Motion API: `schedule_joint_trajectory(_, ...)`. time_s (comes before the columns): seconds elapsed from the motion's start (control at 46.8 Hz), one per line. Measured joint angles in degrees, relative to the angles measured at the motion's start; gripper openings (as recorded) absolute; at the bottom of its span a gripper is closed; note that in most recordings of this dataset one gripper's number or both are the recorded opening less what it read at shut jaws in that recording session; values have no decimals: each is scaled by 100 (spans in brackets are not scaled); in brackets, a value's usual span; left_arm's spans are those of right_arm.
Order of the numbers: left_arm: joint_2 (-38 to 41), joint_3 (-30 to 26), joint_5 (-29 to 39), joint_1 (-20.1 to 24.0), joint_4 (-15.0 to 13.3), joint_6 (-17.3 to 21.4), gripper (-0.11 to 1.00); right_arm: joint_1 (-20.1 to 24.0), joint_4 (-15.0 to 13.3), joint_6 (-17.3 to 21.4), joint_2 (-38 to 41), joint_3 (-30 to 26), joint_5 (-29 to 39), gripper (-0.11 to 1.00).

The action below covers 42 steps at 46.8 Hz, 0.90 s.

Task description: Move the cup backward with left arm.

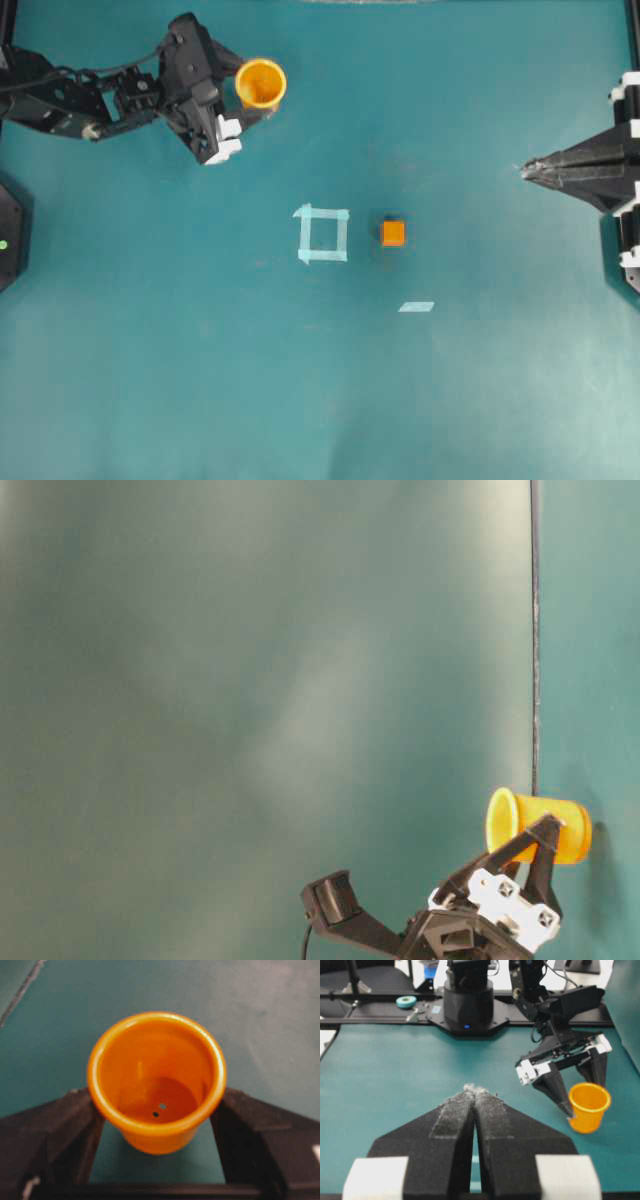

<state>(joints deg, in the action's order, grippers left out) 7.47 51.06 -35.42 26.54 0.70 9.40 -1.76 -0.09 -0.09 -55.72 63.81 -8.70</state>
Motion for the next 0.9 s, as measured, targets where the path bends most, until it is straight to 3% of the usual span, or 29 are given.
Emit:
schedule_joint_trajectory(0.235, 9, -26, 0, 272, 0, 0, 66, 0, 9, 0, 0, 0, 9, 0)
schedule_joint_trajectory(0.898, 0, -88, 0, 413, 0, 9, 66, 0, 9, 0, 0, 0, 0, 0)
